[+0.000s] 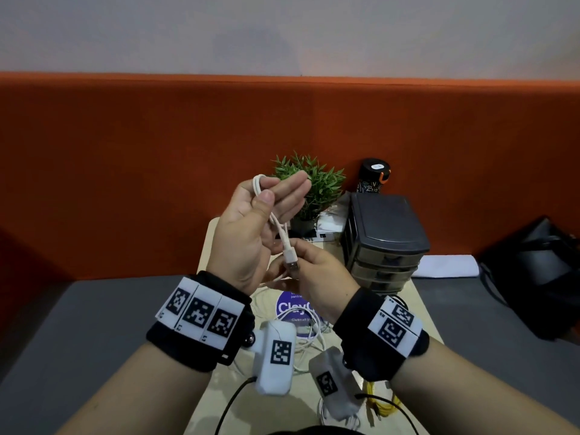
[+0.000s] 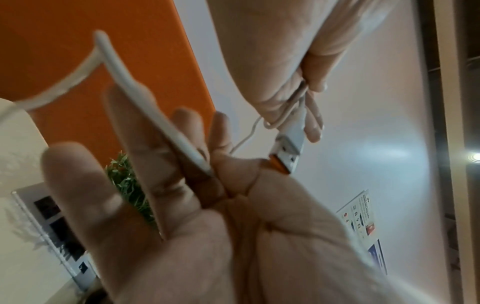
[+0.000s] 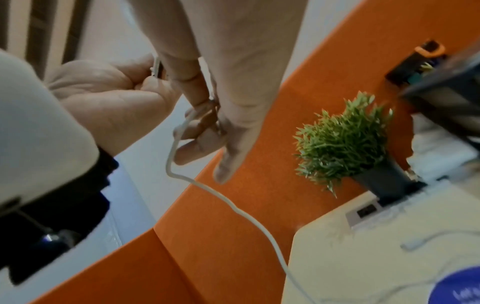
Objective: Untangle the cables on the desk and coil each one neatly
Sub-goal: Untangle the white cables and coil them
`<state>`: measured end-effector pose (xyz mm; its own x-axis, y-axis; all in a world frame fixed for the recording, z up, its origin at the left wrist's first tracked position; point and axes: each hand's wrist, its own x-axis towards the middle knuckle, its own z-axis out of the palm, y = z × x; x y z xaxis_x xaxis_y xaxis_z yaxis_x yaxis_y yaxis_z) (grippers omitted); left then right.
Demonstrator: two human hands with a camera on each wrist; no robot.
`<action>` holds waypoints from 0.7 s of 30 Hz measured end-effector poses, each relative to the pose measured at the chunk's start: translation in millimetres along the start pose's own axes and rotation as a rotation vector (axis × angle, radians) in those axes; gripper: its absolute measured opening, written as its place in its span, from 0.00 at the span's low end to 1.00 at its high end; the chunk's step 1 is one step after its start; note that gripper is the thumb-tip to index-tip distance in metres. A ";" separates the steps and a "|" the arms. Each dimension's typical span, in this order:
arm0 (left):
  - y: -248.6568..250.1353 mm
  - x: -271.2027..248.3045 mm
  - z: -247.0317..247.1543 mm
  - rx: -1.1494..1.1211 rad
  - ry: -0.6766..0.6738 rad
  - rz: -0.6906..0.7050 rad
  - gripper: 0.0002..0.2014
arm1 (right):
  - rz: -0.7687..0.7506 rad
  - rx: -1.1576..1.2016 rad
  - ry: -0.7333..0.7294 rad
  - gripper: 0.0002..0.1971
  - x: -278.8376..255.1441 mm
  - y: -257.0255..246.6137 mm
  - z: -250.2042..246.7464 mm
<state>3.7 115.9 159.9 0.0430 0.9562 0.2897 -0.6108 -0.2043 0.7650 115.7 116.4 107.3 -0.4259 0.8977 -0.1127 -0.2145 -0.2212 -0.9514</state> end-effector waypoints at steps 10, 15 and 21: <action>2.6 5.8 -2.6 0.300 -0.060 0.068 0.14 | -0.036 -0.048 -0.023 0.13 -4.4 -0.3 1.6; -5.3 7.3 -13.1 1.089 -0.225 0.109 0.14 | -0.104 -0.299 0.038 0.06 -8.4 -16.9 -1.6; -3.0 0.8 -18.1 1.194 -0.265 0.119 0.14 | -0.182 -0.290 0.059 0.12 -14.2 -57.5 -18.8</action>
<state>-8.8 121.1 147.5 0.2810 0.8746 0.3951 0.4788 -0.4845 0.7321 150.6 123.5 158.2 -0.3498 0.9350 0.0580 -0.0197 0.0546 -0.9983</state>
